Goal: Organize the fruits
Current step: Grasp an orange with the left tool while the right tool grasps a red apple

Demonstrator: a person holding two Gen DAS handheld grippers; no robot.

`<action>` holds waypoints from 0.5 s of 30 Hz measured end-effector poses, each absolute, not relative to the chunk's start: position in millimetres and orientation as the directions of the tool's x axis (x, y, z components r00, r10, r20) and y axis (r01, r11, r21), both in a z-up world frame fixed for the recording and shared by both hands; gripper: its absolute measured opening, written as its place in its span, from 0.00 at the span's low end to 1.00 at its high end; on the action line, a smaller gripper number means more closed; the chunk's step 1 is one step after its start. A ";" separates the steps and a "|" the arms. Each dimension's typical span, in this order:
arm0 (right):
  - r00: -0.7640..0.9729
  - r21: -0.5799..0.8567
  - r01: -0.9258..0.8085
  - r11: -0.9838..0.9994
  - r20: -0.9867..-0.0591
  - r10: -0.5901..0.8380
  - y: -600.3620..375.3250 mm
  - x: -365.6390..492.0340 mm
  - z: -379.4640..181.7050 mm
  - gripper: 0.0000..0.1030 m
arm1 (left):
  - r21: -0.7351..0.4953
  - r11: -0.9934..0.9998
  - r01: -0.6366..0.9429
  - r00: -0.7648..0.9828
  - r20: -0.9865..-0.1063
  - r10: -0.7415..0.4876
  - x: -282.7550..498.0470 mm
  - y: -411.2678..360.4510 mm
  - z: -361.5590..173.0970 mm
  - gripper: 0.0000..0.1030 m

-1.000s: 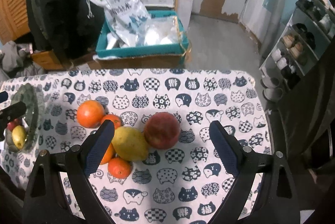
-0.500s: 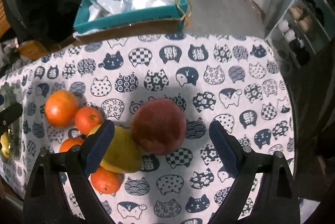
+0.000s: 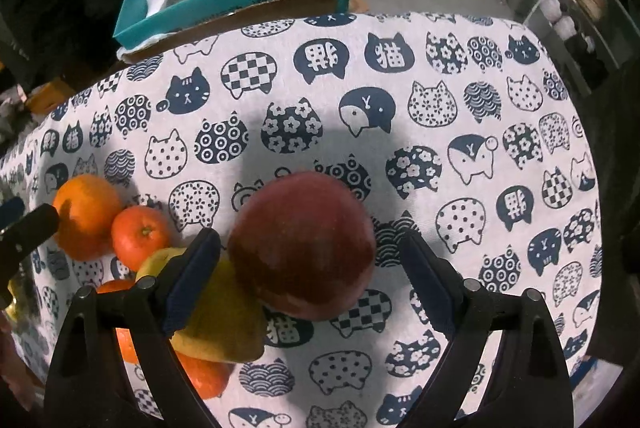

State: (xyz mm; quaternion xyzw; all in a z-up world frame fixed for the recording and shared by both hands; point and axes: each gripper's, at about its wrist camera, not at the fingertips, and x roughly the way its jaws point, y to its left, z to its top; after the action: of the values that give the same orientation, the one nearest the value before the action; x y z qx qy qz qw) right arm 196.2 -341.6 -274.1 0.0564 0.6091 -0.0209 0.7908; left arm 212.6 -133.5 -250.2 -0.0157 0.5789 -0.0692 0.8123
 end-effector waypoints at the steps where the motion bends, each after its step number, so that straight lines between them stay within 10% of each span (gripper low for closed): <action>1: 0.256 0.066 0.102 0.993 -0.966 0.038 -341.8 196.6 -274.6 0.88 | -0.104 0.990 0.095 0.315 -0.940 -0.129 213.9 -134.6 -252.7 0.98; 15: 0.248 0.126 0.106 0.986 -0.964 0.097 -344.9 202.5 -285.2 0.73 | -0.215 0.972 0.097 0.258 -0.938 -0.233 220.5 -145.0 -272.0 0.90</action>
State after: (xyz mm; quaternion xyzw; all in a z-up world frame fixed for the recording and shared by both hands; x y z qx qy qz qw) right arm 202.5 -344.9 -285.2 0.0825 0.6130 -0.0028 0.7858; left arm 220.5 -145.0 -272.0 -0.0564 0.6002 -0.1044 0.7910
